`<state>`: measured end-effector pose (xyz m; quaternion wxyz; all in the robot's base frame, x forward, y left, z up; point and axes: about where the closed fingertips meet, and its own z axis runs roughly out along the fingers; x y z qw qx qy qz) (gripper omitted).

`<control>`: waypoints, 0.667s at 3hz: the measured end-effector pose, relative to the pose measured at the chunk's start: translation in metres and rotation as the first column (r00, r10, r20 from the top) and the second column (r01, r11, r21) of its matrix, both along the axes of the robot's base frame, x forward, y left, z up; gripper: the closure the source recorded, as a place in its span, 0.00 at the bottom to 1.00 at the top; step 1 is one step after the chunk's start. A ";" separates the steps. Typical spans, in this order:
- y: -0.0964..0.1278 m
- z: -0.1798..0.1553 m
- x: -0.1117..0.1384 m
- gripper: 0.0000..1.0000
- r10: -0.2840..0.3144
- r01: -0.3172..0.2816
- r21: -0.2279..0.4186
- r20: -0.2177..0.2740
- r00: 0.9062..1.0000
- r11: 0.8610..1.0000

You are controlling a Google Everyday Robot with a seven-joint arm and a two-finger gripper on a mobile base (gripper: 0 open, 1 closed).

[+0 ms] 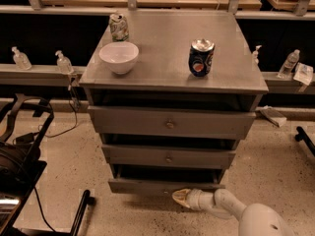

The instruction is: Close bottom drawer

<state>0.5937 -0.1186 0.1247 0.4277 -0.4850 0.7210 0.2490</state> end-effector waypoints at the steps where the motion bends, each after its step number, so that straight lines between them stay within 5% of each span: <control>1: 0.010 -0.002 0.003 1.00 0.023 -0.022 0.027 -0.017 1.000 0.999; 2: 0.007 0.003 0.022 1.00 0.011 -0.011 0.033 -0.002 1.000 0.999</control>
Offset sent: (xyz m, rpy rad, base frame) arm 0.0931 -0.0200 0.0166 0.0300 -0.0604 -0.0532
